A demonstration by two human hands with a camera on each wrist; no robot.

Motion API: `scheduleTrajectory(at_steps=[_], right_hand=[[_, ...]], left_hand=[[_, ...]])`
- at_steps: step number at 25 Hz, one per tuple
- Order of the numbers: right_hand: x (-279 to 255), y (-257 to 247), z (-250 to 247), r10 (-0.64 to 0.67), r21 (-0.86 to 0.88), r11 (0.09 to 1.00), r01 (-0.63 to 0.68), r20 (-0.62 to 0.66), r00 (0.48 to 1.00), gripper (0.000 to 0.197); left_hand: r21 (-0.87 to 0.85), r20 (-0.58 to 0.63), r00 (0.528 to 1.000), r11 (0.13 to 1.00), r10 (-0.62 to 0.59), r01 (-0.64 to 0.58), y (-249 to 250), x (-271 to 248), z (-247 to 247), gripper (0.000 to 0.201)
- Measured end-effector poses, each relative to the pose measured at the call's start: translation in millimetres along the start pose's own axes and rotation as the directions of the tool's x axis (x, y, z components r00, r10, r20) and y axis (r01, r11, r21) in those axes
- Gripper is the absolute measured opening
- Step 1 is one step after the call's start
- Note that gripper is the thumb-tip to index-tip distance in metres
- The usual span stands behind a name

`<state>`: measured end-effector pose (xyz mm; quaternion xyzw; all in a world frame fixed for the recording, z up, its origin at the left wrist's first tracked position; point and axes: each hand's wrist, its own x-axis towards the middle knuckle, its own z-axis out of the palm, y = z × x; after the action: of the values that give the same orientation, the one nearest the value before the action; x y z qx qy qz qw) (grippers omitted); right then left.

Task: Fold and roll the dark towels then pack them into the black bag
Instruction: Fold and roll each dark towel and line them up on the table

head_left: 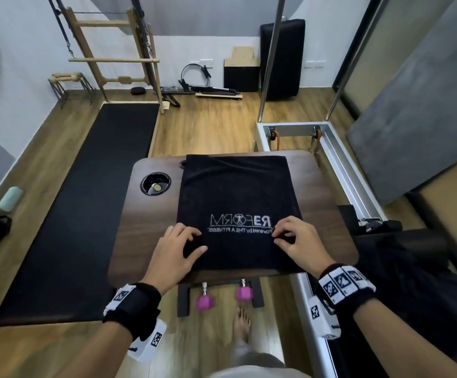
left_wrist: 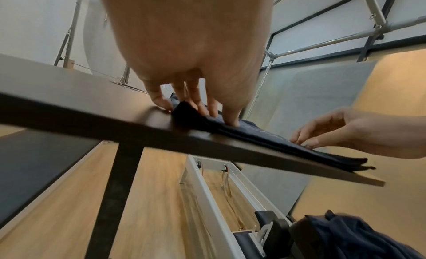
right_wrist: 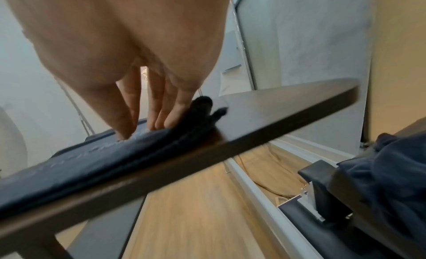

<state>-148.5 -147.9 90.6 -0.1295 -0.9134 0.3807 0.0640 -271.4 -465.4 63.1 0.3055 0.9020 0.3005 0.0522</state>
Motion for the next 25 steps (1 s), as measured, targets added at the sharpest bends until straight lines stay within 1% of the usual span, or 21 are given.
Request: scheduleTrajectory(at_steps=[1, 2, 4, 5, 6, 8, 9, 11, 12, 14, 15, 17, 18, 19, 21, 23, 25], right_hand=[[-13.3, 2.1, 2.7, -0.03, -0.039, 0.999, 0.03, 0.008, 1.0, 0.016], [-25.6, 4.9, 4.3, -0.033, -0.069, 0.997, 0.035, 0.036, 0.999, 0.028], [-47.3, 11.1, 6.9, -0.022, -0.078, 0.996, 0.032, 0.136, 0.99, 0.06], [-56.0, 14.1, 7.8, -0.037, -0.095, 0.994, 0.055, 0.174, 0.984, 0.072], [-63.4, 17.0, 8.7, -0.064, -0.138, 0.986, 0.092, 0.194, 0.979, 0.079], [-74.6, 25.3, 11.3, -0.1, -0.258, 0.954, 0.15, 0.198, 0.975, 0.084], [-80.0, 28.9, 11.9, -0.099, -0.306, 0.939, 0.156, 0.192, 0.976, 0.088], [-89.4, 35.5, 10.8, -0.085, -0.328, 0.936, 0.13, 0.149, 0.985, 0.098], [-93.6, 39.0, 9.3, -0.089, -0.319, 0.94, 0.121, 0.113, 0.99, 0.099], [-101.2, 46.9, 3.4, -0.135, -0.309, 0.94, 0.144, 0.051, 0.99, 0.093], [-103.0, 50.3, -0.1, -0.164, -0.302, 0.939, 0.166, 0.033, 0.986, 0.088], [-104.8, 52.4, -8.6, -0.202, -0.267, 0.944, 0.192, -0.011, 0.979, 0.071], [-104.9, 50.7, -13.8, -0.197, -0.247, 0.952, 0.18, -0.044, 0.98, 0.06], [-103.4, 46.6, -19.5, -0.177, -0.226, 0.961, 0.156, -0.076, 0.981, 0.05], [-95.2, 29.7, -35.1, -0.133, -0.181, 0.977, 0.11, -0.124, 0.983, 0.036], [-75.5, 3.7, -58.5, -0.124, -0.108, 0.989, 0.104, -0.193, 0.973, 0.023], [-47.0, -30.8, -91.9, -0.122, -0.034, 0.993, 0.117, -0.286, 0.95, 0.012]], left_hand=[[0.034, 0.005, 1.0, 0.999, 0.013, -0.013, -1.9, -9.7, 0.8, 0.036], [0.077, 0.016, 1.0, 0.997, 0.023, -0.024, -3.9, -18.1, 1.0, 0.045], [0.141, 0.046, 0.998, 0.989, 0.043, -0.049, -8.3, -32.3, 0.1, 0.058], [0.15, 0.06, 0.997, 0.987, 0.049, -0.057, -10.6, -38.0, -1.0, 0.062], [0.145, 0.071, 0.996, 0.988, 0.051, -0.061, -12.5, -43.4, -2.7, 0.065], [0.114, 0.084, 0.995, 0.991, 0.056, -0.065, -14.3, -50.7, -5.1, 0.07], [0.103, 0.092, 0.994, 0.992, 0.066, -0.076, -13.3, -53.6, -6.1, 0.072], [0.125, 0.127, 0.988, 0.986, 0.09, -0.106, -9.5, -58.5, -8.6, 0.076], [0.15, 0.144, 0.985, 0.981, 0.099, -0.12, -8.2, -61.2, -10.2, 0.076], [0.197, 0.154, 0.982, 0.97, 0.113, -0.143, -6.7, -66.7, -14.0, 0.07], [0.209, 0.145, 0.983, 0.967, 0.117, -0.146, -6.8, -69.1, -15.5, 0.063], [0.199, 0.08, 0.986, 0.967, 0.143, -0.156, -5.2, -74.9, -17.5, 0.045], [0.173, 0.031, 0.988, 0.972, 0.153, -0.156, -3.5, -77.2, -18.2, 0.037], [0.136, -0.019, 0.988, 0.98, 0.15, -0.146, -2.5, -78.7, -20.0, 0.03], [0.047, -0.098, 0.987, 0.991, 0.127, -0.122, 3.0, -75.6, -32.0, 0.023], [-0.053, -0.164, 0.981, 0.993, 0.1, -0.11, 14.4, -59.2, -55.9, 0.024], [-0.199, -0.273, 0.962, 0.976, 0.03, -0.087, 35.2, -31.2, -93.2, 0.027]])
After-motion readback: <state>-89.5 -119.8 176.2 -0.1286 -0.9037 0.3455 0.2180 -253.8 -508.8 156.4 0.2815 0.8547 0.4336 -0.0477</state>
